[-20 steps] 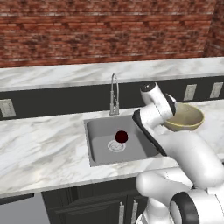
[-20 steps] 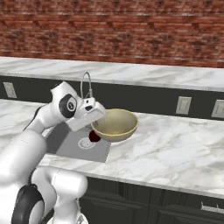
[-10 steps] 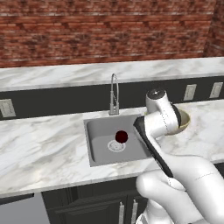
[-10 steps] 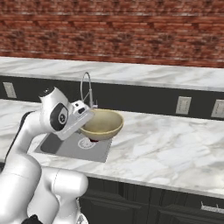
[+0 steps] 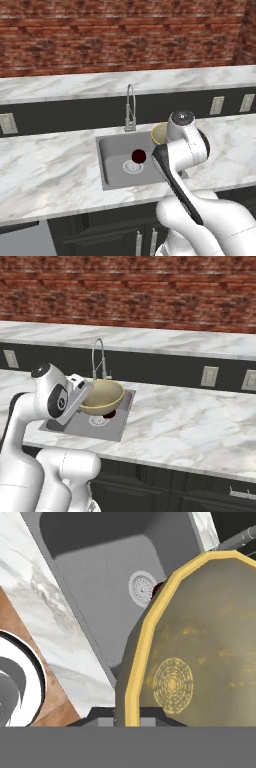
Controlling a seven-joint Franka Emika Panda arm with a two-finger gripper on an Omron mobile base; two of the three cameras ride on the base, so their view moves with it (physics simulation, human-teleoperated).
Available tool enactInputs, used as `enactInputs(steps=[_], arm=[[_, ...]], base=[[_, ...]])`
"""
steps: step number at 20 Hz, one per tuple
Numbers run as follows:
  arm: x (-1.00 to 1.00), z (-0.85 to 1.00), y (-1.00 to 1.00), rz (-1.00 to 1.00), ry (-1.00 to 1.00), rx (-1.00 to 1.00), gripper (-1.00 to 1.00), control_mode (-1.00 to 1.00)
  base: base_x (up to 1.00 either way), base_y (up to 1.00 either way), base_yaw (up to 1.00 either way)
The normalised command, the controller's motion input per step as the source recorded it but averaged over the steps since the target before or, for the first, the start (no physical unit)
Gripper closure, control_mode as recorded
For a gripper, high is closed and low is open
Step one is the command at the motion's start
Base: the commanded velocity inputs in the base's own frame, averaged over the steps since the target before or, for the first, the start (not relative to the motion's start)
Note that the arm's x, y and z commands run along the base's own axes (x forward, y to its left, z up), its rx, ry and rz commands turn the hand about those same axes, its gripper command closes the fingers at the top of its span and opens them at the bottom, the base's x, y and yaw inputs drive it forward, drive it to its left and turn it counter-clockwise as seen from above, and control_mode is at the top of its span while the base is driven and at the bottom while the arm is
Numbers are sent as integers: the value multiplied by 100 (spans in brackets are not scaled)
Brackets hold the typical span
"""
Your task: Pick the mug and place it in the sink. Pick the bowl and place it in the open cabinet and then close the cabinet.
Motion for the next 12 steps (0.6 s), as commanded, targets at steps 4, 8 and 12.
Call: enactInputs(steps=[4,8,12], arm=[[0,0,0,0,0,0,100,-100],[0,0,0,0,0,0,100,-100],[0,0,0,0,0,0,100,100]], base=[[0,0,0],[0,0,0],[0,0,0]])
